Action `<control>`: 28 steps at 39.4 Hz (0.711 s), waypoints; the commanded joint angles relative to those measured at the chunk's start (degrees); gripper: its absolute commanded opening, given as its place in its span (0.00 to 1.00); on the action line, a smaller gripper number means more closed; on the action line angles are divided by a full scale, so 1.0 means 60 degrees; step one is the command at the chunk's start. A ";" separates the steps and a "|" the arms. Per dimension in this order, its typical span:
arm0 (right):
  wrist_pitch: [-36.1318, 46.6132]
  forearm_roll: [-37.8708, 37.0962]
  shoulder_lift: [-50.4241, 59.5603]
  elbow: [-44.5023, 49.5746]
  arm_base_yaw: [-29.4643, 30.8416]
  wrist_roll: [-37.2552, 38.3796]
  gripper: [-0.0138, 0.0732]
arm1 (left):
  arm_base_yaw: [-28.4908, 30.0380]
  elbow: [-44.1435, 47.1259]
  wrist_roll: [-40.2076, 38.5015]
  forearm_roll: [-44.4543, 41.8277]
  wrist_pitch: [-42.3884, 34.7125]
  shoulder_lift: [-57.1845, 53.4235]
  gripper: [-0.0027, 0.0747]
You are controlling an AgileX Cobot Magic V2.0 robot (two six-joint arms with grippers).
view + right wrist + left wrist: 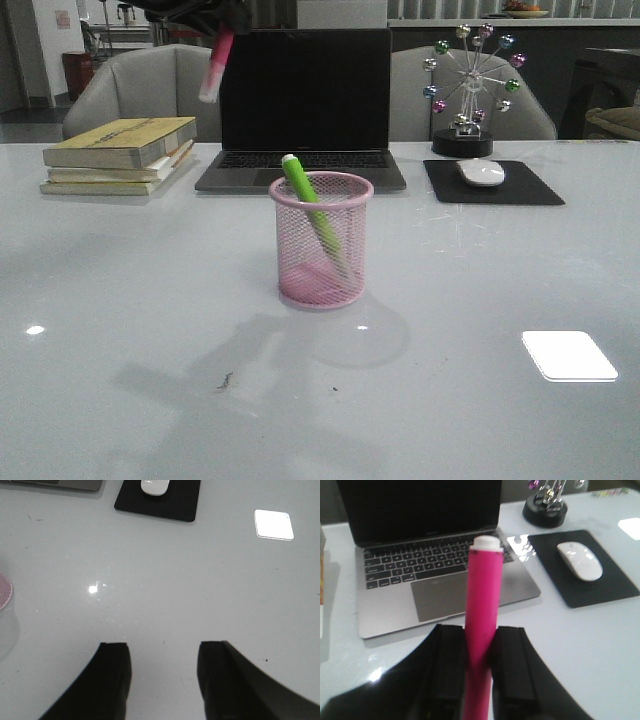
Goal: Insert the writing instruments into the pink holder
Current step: 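Lift the pink marker upright and carry it over the holder, then drop the pink marker into the holder and withdraw the left gripper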
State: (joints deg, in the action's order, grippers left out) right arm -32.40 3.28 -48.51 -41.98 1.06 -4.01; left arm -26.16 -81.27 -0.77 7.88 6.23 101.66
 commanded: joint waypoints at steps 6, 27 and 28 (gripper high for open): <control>0.0602 -0.0103 0.0127 -0.0268 0.0080 -0.0088 0.65 | -0.0939 0.1732 -0.0028 0.0780 -0.4595 -0.1200 0.15; 0.0602 -0.0103 0.0127 -0.0268 0.0080 -0.0088 0.65 | -0.2558 0.2971 -0.0074 0.0725 -0.6817 -0.0123 0.15; 0.0602 -0.0103 0.0127 -0.0268 0.0080 -0.0088 0.65 | -0.2558 0.2971 -0.0074 0.0725 -0.6746 -0.0074 0.16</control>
State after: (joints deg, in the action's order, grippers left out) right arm -32.40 3.28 -48.51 -41.98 1.06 -4.01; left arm -40.97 -61.82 -0.77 12.42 -29.69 102.95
